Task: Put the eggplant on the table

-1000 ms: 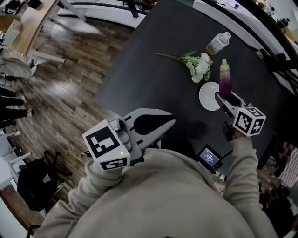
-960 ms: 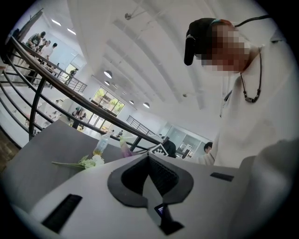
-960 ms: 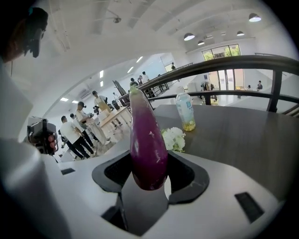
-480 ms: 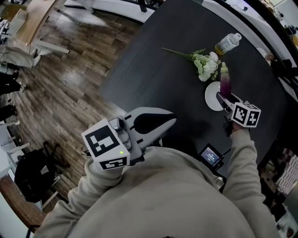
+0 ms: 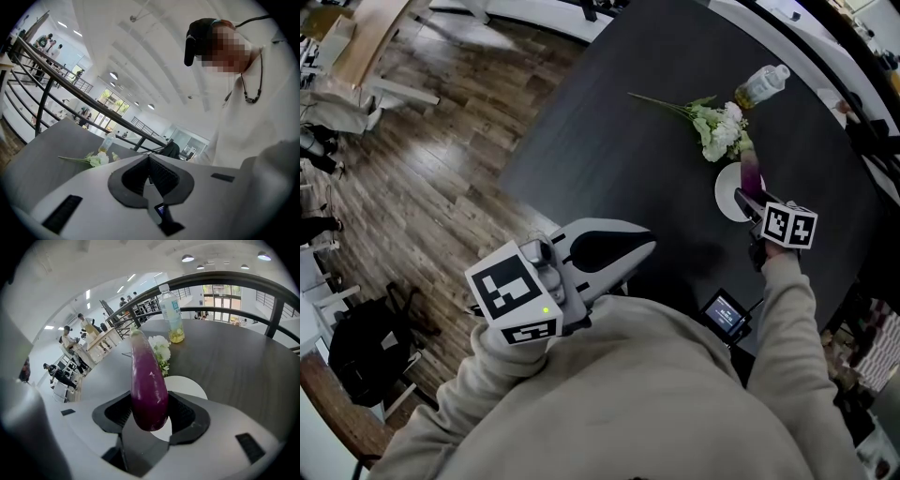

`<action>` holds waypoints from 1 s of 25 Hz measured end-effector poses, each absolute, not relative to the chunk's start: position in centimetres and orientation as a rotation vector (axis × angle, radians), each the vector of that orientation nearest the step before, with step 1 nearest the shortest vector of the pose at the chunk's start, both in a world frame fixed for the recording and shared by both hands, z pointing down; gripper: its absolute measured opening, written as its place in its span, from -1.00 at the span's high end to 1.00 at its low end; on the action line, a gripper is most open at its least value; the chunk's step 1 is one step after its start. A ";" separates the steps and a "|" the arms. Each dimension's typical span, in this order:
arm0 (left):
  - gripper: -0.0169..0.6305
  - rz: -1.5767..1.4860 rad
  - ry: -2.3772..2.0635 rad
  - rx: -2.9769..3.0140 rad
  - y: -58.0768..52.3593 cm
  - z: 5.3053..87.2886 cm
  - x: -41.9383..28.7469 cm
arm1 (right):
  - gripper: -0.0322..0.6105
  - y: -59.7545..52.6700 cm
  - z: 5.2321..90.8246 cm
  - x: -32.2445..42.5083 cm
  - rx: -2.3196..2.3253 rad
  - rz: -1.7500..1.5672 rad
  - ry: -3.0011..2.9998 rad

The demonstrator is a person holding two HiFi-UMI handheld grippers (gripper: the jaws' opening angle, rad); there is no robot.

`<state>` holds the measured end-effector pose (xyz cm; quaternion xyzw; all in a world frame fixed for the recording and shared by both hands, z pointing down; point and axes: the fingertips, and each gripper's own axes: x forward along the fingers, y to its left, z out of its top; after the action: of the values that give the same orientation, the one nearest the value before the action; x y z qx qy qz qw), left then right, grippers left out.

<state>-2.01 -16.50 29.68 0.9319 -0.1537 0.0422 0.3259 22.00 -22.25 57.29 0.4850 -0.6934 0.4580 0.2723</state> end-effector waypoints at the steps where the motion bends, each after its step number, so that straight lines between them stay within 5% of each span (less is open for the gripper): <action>1: 0.93 0.109 -0.403 2.440 -16.5 29.7 -2.0 | 0.16 -22.2 57.5 22.1 1.307 1.229 -1.855; 25: 0.93 0.107 -0.418 2.404 -15.9 30.9 -2.6 | 0.16 -20.5 63.6 23.7 1.218 1.189 -1.642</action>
<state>-2.65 -15.89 30.94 0.9247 -0.1610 0.0412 0.3425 23.73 -20.51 63.59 0.4766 -0.6427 0.4654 0.3785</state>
